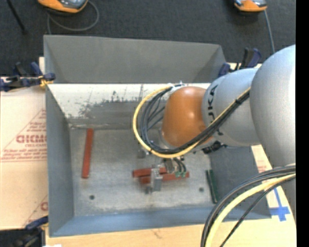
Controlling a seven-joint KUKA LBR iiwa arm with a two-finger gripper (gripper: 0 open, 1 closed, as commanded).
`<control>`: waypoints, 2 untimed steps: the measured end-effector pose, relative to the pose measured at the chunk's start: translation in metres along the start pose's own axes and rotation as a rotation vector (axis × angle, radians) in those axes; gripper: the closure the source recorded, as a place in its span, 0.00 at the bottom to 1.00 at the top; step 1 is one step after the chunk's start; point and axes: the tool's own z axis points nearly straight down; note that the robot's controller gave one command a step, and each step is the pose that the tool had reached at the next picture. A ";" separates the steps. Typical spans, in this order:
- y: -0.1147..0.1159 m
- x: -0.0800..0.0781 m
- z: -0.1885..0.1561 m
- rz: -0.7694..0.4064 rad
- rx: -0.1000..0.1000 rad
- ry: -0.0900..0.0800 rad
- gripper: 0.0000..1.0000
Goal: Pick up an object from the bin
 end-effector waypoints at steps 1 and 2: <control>0.000 0.000 0.000 0.002 0.000 0.000 1.00; -0.006 0.038 -0.062 0.036 0.000 -0.002 1.00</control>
Offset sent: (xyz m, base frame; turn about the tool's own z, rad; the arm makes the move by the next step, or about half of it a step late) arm 0.0000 0.0000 0.0000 0.0000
